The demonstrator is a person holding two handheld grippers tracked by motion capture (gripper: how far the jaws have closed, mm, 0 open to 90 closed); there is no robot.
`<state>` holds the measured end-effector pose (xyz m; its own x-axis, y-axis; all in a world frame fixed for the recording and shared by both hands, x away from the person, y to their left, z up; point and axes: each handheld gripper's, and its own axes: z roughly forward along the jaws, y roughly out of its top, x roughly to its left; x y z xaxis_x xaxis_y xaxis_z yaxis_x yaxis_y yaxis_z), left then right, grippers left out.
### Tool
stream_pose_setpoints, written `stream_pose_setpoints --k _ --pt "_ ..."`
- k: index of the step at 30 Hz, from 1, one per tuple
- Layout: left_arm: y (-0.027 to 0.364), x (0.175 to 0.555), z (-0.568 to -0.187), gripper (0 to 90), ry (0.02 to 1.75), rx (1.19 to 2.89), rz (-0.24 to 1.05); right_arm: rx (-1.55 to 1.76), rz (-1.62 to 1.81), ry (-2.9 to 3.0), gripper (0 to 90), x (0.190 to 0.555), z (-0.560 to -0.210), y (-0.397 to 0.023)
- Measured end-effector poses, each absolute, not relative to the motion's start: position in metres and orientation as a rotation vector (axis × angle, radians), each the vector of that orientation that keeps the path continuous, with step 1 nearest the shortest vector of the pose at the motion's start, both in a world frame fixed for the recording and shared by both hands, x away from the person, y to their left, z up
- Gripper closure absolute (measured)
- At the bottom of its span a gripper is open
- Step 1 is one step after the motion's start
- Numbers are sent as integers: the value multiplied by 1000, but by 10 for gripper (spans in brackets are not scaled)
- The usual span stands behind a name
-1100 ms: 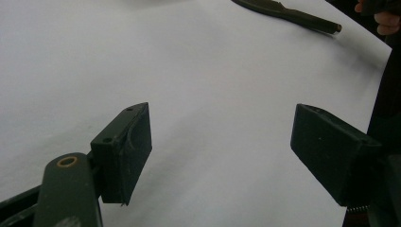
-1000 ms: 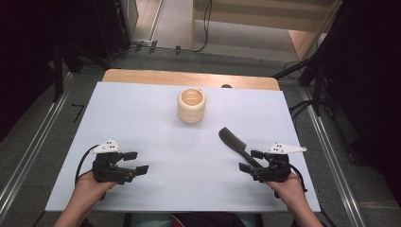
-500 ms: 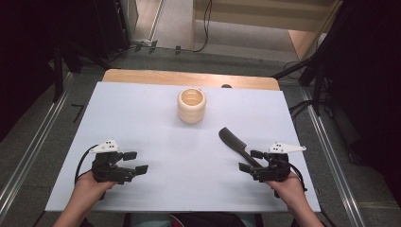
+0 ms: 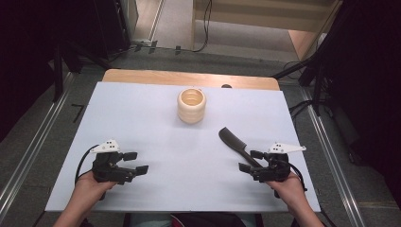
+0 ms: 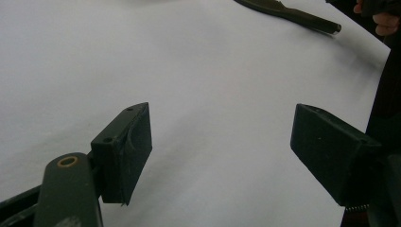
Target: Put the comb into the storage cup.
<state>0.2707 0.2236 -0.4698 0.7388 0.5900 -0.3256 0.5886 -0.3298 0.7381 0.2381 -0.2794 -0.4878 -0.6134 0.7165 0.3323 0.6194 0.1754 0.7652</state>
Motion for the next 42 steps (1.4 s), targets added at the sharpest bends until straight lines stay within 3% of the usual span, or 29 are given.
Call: stream_pose_setpoints --k 42 --pt "223 271 -470 222 886 2028 -4 1327 1380 2359 167 242 -488 -296"
